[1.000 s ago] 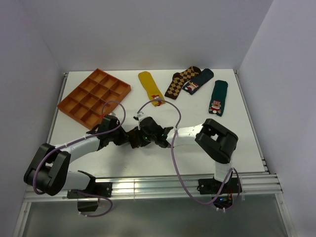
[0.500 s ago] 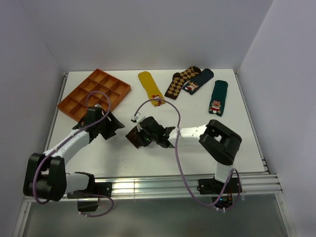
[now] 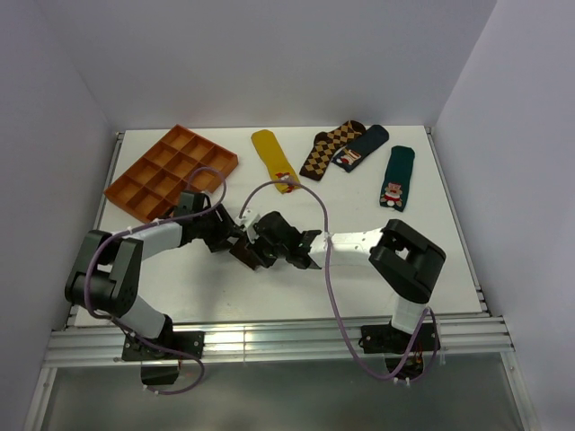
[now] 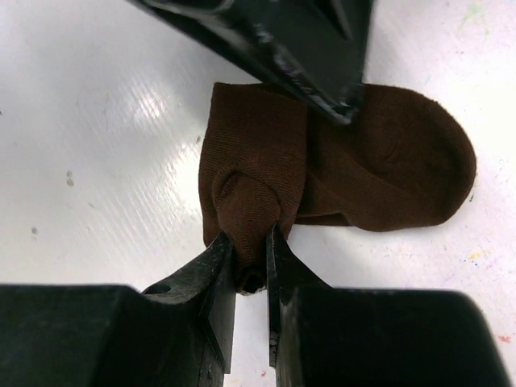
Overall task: Roll the socks
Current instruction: Roll the sock at the center of the board.
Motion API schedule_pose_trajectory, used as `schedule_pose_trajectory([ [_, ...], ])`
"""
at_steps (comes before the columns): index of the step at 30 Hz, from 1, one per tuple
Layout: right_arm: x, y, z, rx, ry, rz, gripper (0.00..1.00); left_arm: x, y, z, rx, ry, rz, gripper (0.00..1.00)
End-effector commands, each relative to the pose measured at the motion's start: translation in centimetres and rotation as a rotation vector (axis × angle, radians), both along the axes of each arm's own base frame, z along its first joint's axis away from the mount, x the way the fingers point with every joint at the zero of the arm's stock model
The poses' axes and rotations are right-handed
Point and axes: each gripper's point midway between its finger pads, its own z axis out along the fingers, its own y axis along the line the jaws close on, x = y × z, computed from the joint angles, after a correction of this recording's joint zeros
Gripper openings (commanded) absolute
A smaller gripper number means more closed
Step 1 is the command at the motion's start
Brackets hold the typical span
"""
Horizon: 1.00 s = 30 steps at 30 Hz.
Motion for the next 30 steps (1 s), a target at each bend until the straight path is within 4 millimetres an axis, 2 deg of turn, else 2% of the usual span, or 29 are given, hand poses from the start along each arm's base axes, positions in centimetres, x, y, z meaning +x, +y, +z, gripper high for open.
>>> schedule_pose_trajectory([
  [1, 0.1, 0.8, 2.4, 0.015, -0.065, 0.059, 0.0, 0.6, -1.1, -0.4, -0.028, -0.025, -0.046, 0.59],
  [4, 0.1, 1.0, 2.3, 0.005, -0.078, 0.077, 0.0, 0.1, -1.4, -1.5, -0.035, 0.008, -0.052, 0.53],
  [6, 0.2, 1.1, 2.3, 0.0, -0.095, 0.087, 0.0, -0.4, -1.6, -2.3, -0.036, 0.039, -0.055, 0.46],
  [7, 0.0, 1.3, 2.5, 0.003, -0.104, 0.096, 0.0, 0.0, -1.8, -2.2, -0.04, 0.017, -0.06, 0.4],
  [9, -0.2, 1.6, 2.9, 0.013, -0.12, 0.111, 0.0, -0.3, -2.2, -2.7, -0.035, 0.029, -0.073, 0.35],
  [10, -0.2, 1.9, 3.1, 0.017, -0.123, 0.118, 0.0, -0.4, -2.2, -2.8, -0.033, 0.03, -0.075, 0.27],
  [14, -0.3, 2.3, 4.0, 0.034, -0.152, 0.137, 0.0, -0.8, -2.7, -3.4, -0.029, 0.034, -0.087, 0.18],
  [19, -0.7, 3.0, 5.0, 0.062, -0.169, 0.162, 0.0, -1.2, -3.1, -3.9, -0.048, 0.042, -0.09, 0.16],
  [24, -1.6, 3.4, 4.1, 0.049, -0.176, 0.195, 0.0, -1.4, -3.7, -3.7, -0.086, 0.044, -0.111, 0.18],
  [30, -1.7, 2.9, 3.6, 0.021, -0.192, 0.22, 0.0, -1.9, -3.4, -3.9, -0.078, 0.041, -0.119, 0.2],
])
